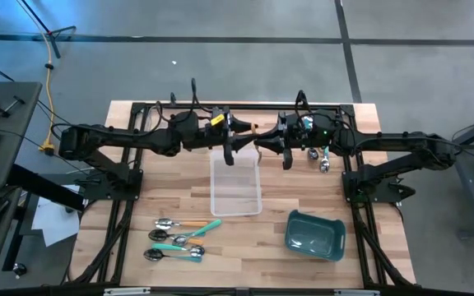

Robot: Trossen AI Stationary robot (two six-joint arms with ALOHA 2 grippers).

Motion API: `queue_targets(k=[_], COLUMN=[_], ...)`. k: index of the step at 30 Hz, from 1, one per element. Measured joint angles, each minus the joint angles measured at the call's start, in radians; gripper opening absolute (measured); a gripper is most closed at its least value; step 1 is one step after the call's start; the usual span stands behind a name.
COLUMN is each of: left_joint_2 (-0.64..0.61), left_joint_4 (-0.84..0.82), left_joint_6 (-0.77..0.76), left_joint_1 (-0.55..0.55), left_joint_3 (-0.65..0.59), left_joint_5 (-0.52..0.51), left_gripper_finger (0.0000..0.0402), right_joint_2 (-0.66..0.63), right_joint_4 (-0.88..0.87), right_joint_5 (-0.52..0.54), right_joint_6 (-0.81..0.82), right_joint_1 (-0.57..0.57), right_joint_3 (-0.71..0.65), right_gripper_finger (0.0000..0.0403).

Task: Sort silverware by color (type)
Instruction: Put the yellow spoon into the transparent bin

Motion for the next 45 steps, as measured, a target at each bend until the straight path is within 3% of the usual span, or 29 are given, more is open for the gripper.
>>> queue_targets(k=[7, 16, 27, 32, 45], left_joint_2=[0.000, 0.000, 0.000, 0.000, -0.030], left_joint_4=[-0.006, -0.007, -0.012, -0.017, -0.100], left_joint_6=[-0.009, 0.025, 0.029, 0.032, 0.064], left_joint_1=[0.010, 0.010, 0.011, 0.013, 0.030], left_joint_3=[0.000, 0.000, 0.000, -0.001, -0.004], left_joint_5=[0.005, 0.003, 0.001, -0.008, -0.015], left_gripper_finger=[0.0047, 0.0046, 0.0045, 0.0009, 0.0008], right_joint_2=[0.000, 0.000, -0.007, -0.028, -0.120], right_joint_4=[-0.002, -0.002, -0.003, -0.022, -0.149], right_joint_5=[0.011, 0.014, 0.010, 0.016, 0.062], right_joint_6=[-0.001, -0.016, -0.014, -0.015, -0.016], right_joint_1=[-0.001, -0.001, -0.004, -0.017, -0.091], right_joint_3=[0.000, 0.000, 0.000, 0.000, 0.001], right_gripper_finger=[0.0032, 0.0036, 0.0088, 0.0108, 0.0152])
